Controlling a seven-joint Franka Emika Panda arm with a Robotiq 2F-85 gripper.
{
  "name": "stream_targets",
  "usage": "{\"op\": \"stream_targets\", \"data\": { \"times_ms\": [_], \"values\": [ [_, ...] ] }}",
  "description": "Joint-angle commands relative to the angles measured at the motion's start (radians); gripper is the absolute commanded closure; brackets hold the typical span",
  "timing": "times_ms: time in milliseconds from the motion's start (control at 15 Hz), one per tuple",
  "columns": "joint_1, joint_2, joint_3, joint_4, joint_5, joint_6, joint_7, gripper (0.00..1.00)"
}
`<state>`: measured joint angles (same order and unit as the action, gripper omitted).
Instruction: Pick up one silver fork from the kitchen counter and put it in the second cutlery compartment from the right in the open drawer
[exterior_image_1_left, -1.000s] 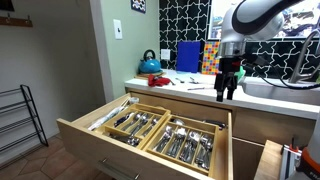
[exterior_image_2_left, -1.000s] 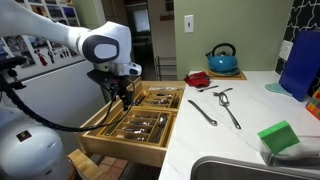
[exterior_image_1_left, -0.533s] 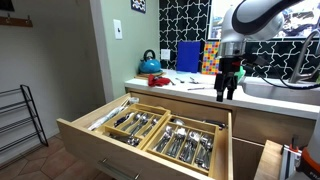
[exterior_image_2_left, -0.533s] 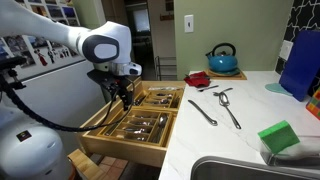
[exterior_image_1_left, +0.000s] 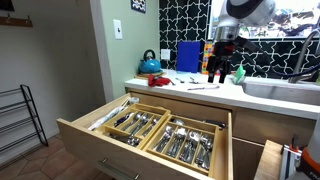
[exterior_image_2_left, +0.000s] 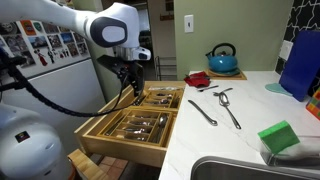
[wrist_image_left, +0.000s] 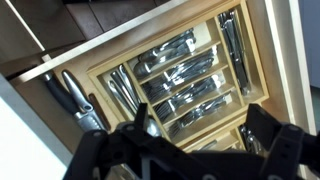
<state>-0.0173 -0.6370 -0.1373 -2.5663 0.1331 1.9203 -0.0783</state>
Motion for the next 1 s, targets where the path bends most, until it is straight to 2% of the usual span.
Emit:
{"op": "stream_targets", "data": {
  "times_ms": [0,333,733,867,933],
  "values": [
    [-0.015,0.206,-0.048,0.254,-0.002,-0.086,-0.010,0.00],
    [-0.067,0.462,-0.012,0.523,-0.053,-0.048,0.075,0.00],
    [-0.079,0.725,-0.005,0.792,-0.162,-0.033,0.117,0.00],
    [-0.079,0.778,-0.006,0.847,-0.187,-0.004,0.118,0.00],
    [-0.079,0.719,-0.003,0.780,-0.159,-0.014,0.101,0.00]
  ]
}}
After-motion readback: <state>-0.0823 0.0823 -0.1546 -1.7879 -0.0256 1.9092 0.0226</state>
